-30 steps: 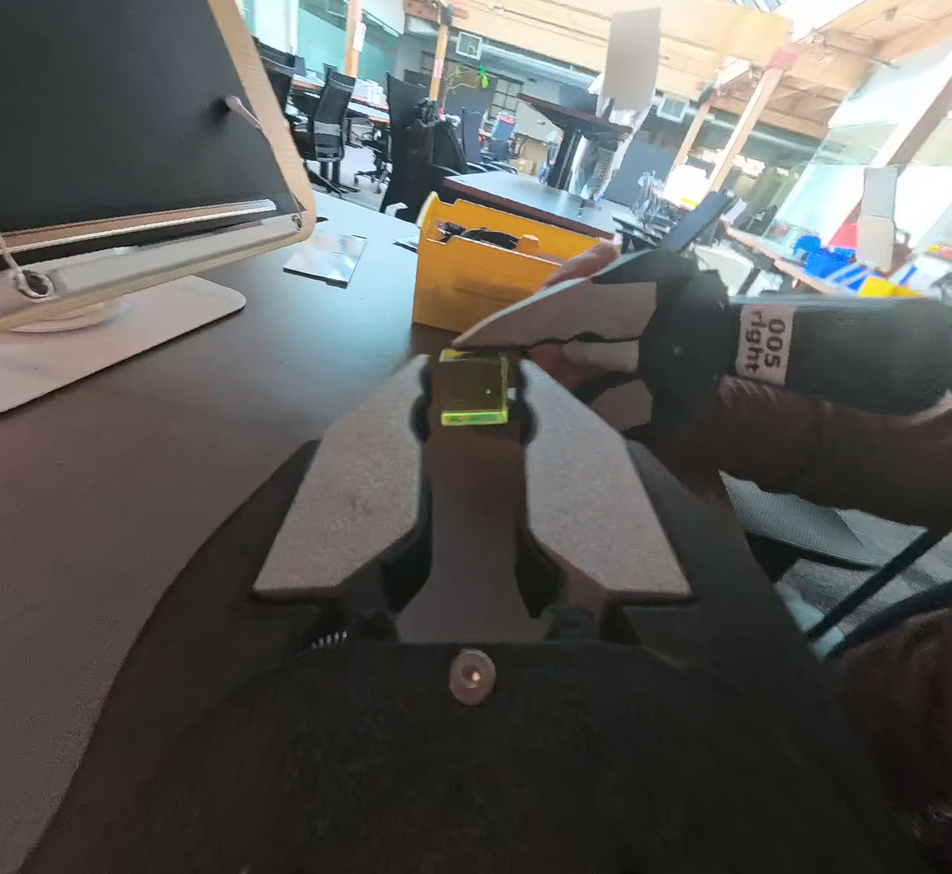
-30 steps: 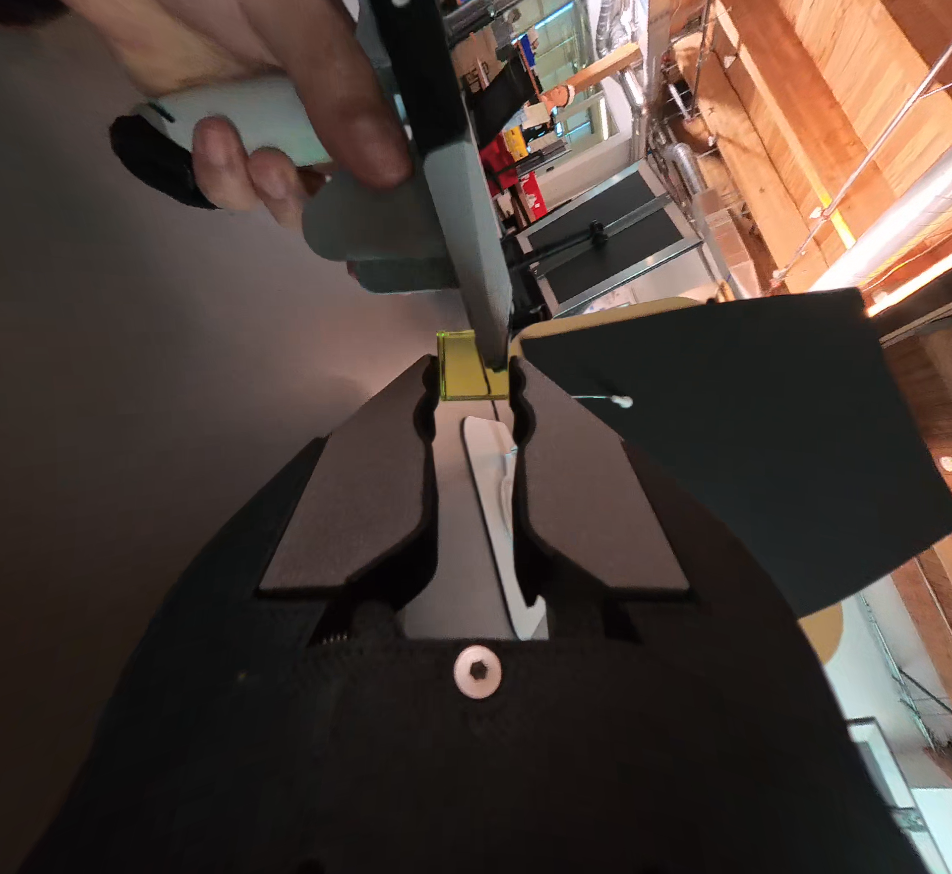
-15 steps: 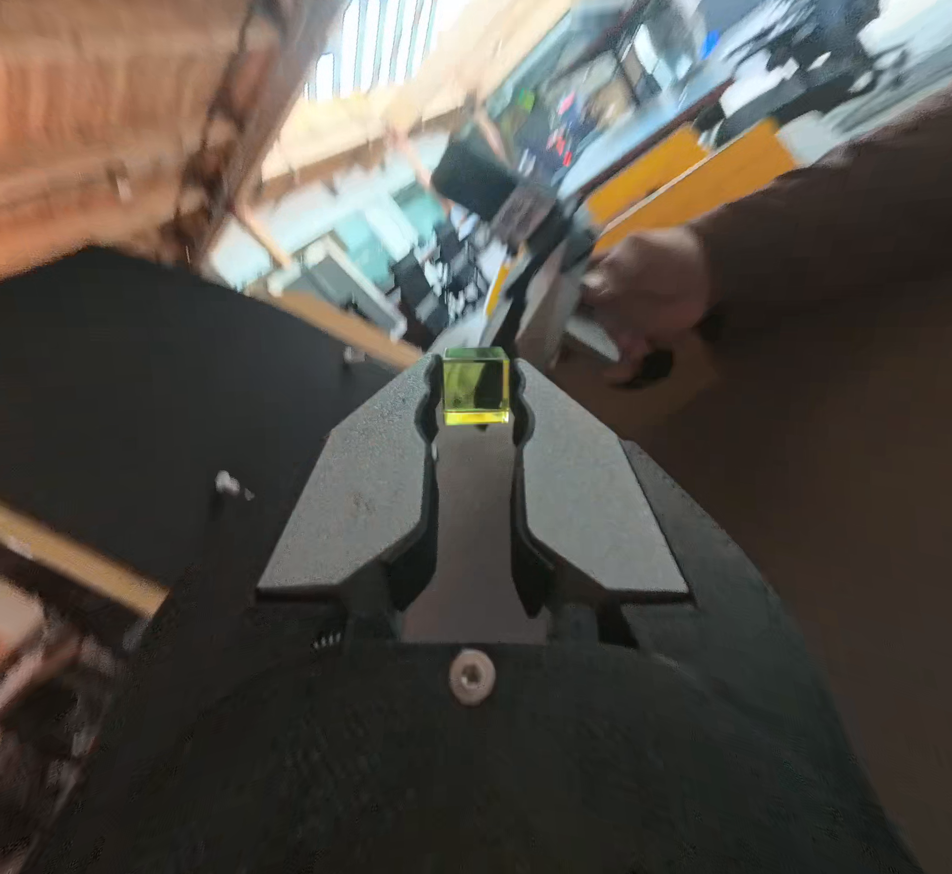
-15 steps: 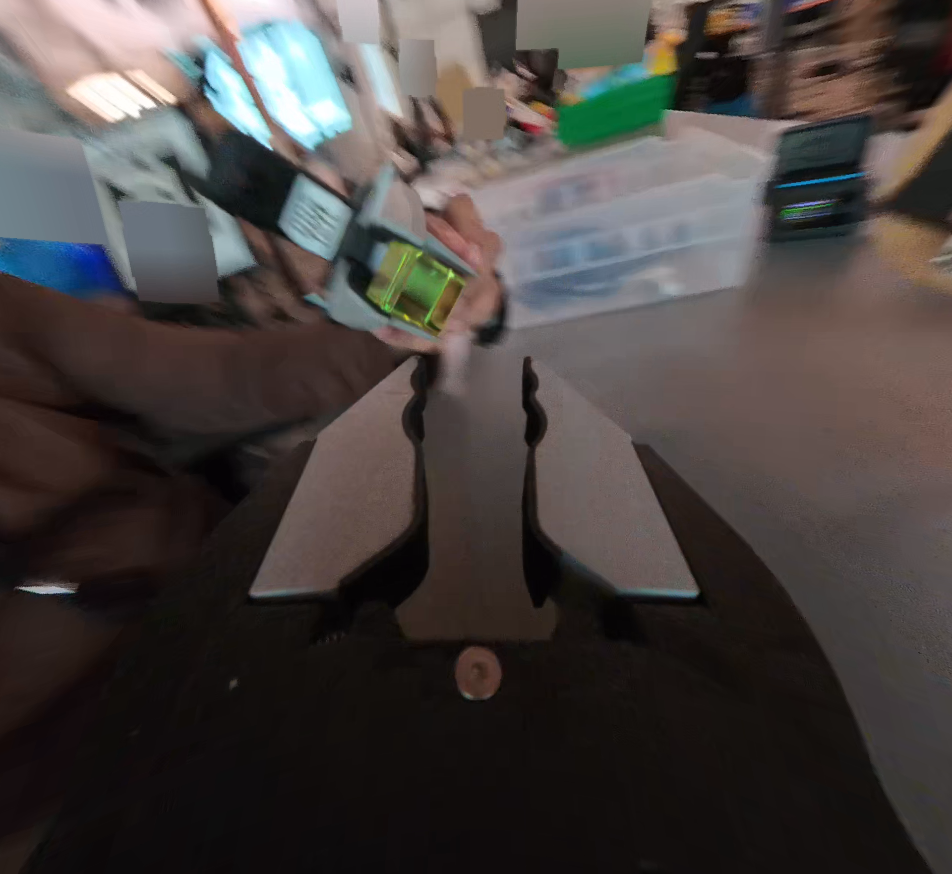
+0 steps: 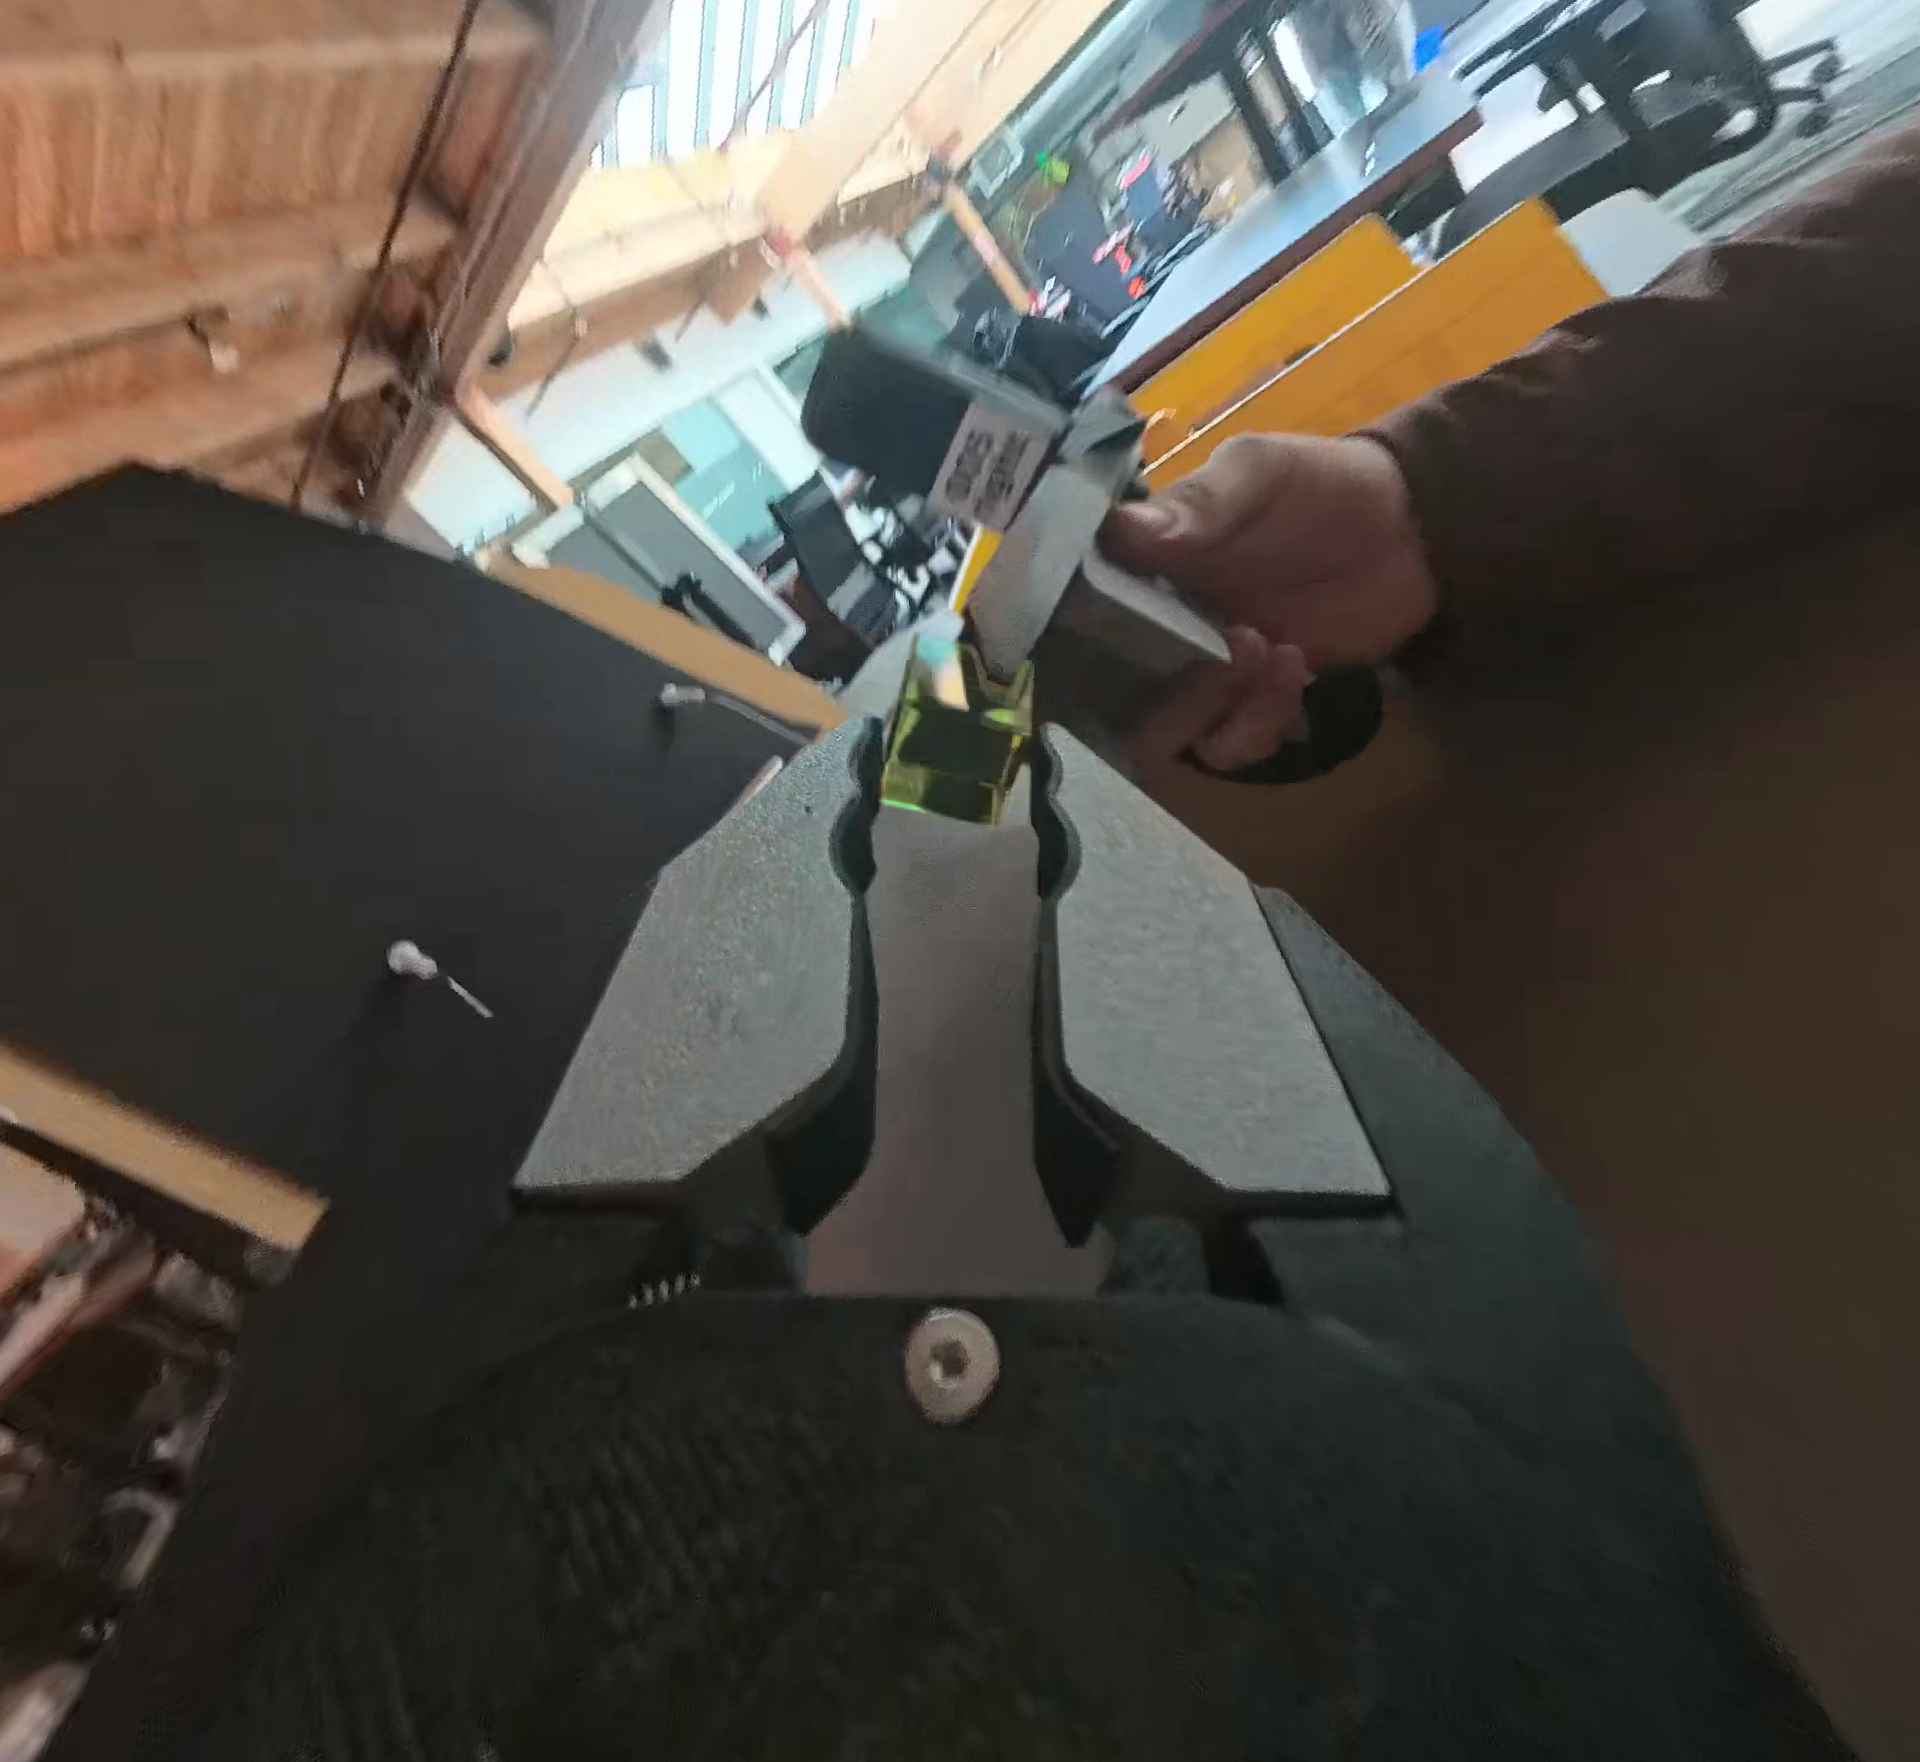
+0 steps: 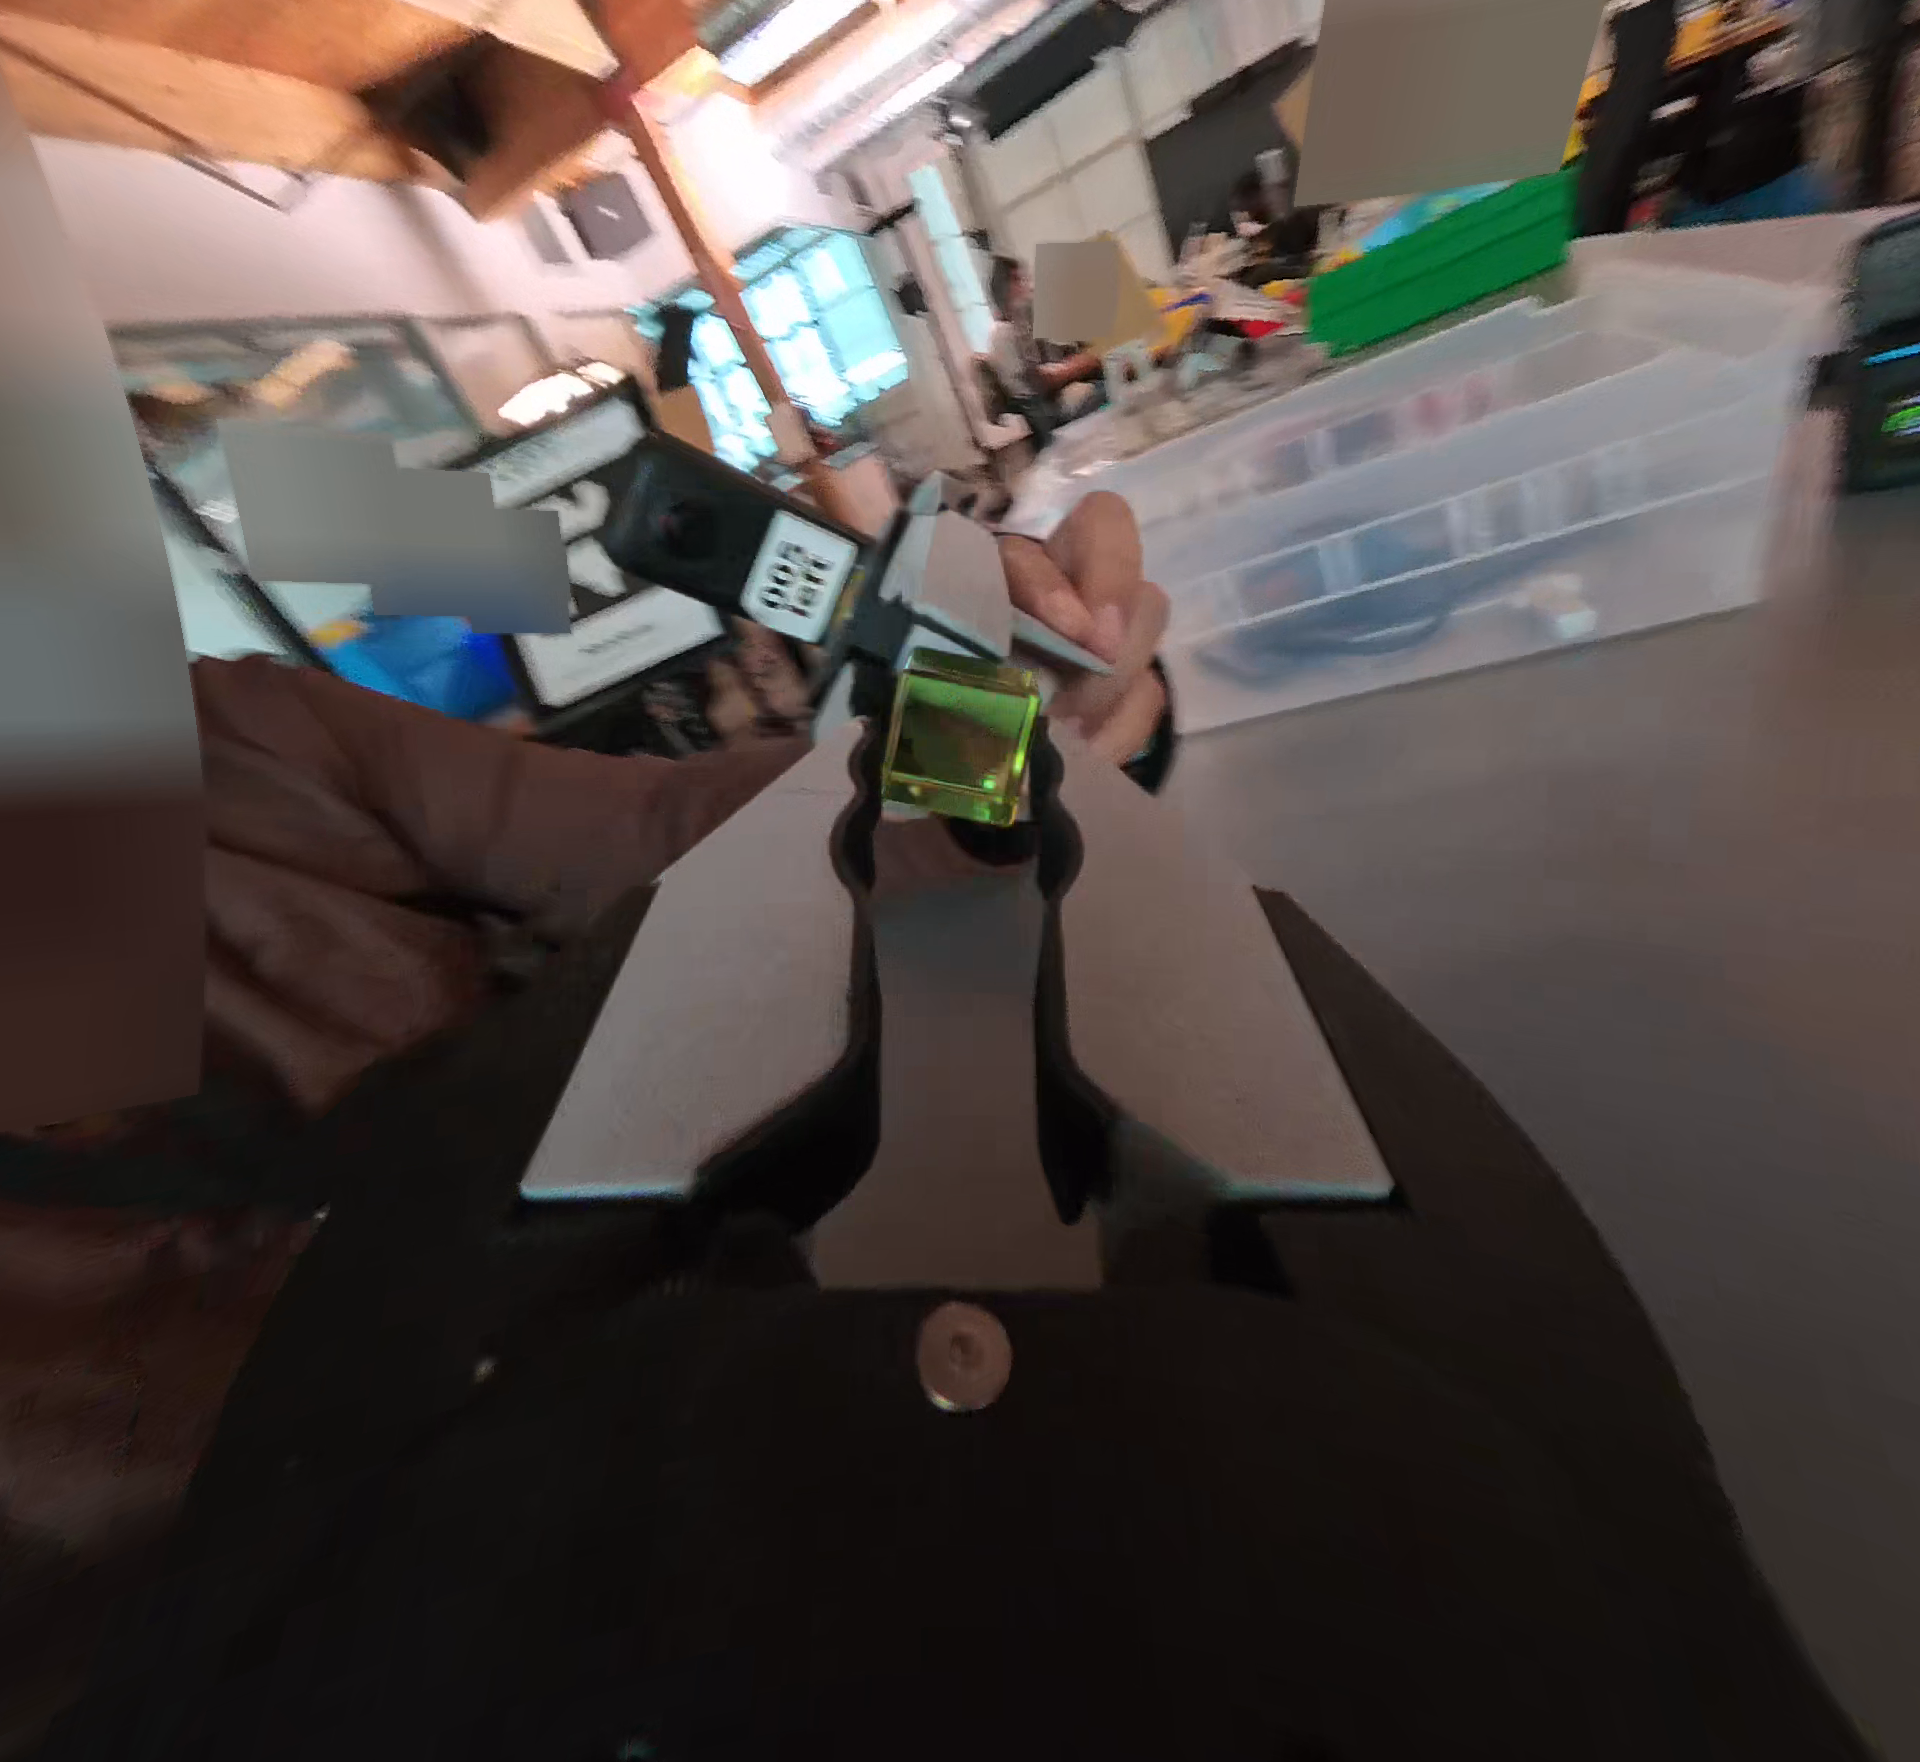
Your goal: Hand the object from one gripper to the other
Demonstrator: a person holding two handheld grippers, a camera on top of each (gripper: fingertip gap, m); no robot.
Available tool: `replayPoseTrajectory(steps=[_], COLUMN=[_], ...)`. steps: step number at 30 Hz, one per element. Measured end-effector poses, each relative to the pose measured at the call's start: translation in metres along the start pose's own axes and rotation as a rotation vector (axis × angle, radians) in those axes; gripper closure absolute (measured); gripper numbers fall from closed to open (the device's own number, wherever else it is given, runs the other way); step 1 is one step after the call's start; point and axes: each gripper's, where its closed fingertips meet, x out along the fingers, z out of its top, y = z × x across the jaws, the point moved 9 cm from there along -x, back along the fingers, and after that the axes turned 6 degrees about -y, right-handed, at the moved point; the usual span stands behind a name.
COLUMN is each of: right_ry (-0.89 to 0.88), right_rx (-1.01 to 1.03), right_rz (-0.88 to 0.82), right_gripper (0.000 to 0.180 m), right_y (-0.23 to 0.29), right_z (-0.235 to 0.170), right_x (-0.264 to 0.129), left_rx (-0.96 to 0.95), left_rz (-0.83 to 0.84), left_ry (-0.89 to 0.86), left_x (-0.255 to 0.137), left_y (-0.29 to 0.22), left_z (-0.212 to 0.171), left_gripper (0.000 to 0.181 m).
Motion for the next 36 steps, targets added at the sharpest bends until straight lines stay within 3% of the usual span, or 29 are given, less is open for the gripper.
replayPoseTrajectory(steps=[1,4,8,12,16,19,20,21,26,30,36], right_ry=[0.016,0.079,0.257,0.406,0.509,0.577,0.581,0.583,0.5,0.335,0.083], right_rx=[-0.068,-0.333,-0.762,-1.114,-1.356,-1.494,-1.515,-1.511,-1.28,-0.802,-0.308], right_rz=[-0.066,-0.333,-0.645,-0.746,-0.818,-0.853,-0.849,-0.849,-0.825,-0.645,-0.431], right_gripper=[0.154,0.155,0.155,0.155,0.153,0.155,0.155,0.155,0.155,0.151,0.121], right_y=[0.0,0.003,0.012,0.023,0.03,0.032,0.033,0.033,0.025,0.015,0.001], right_z=[0.002,0.009,0.009,-0.005,-0.016,-0.026,-0.029,-0.03,-0.023,-0.01,0.004], right_x=[-0.002,-0.006,-0.005,0.015,0.033,0.045,0.048,0.05,0.042,0.02,0.0], left_rx=[-0.03,-0.148,-0.457,-0.755,-0.99,-1.034,-1.011,-0.972,-0.734,-0.383,0.041], left_rz=[0.008,0.024,0.032,0.038,-0.057,-0.077,-0.083,-0.086,-0.024,0.116,0.122], left_ry=[0.02,0.035,0.045,0.025,0.01,-0.023,-0.012,0.008,0.093,0.219,0.288], left_x=[0.0,-0.001,-0.004,-0.007,-0.002,0.002,0.003,0.003,-0.002,-0.007,-0.001], left_y=[0.002,0.009,0.025,0.036,0.034,0.031,0.03,0.029,0.033,0.036,0.019], left_z=[-0.003,-0.008,-0.018,-0.031,-0.038,-0.038,-0.038,-0.038,-0.034,-0.029,-0.017], left_gripper=[0.156,0.149,0.14,0.136,0.128,0.136,0.147,0.156,0.157,0.157,0.157])
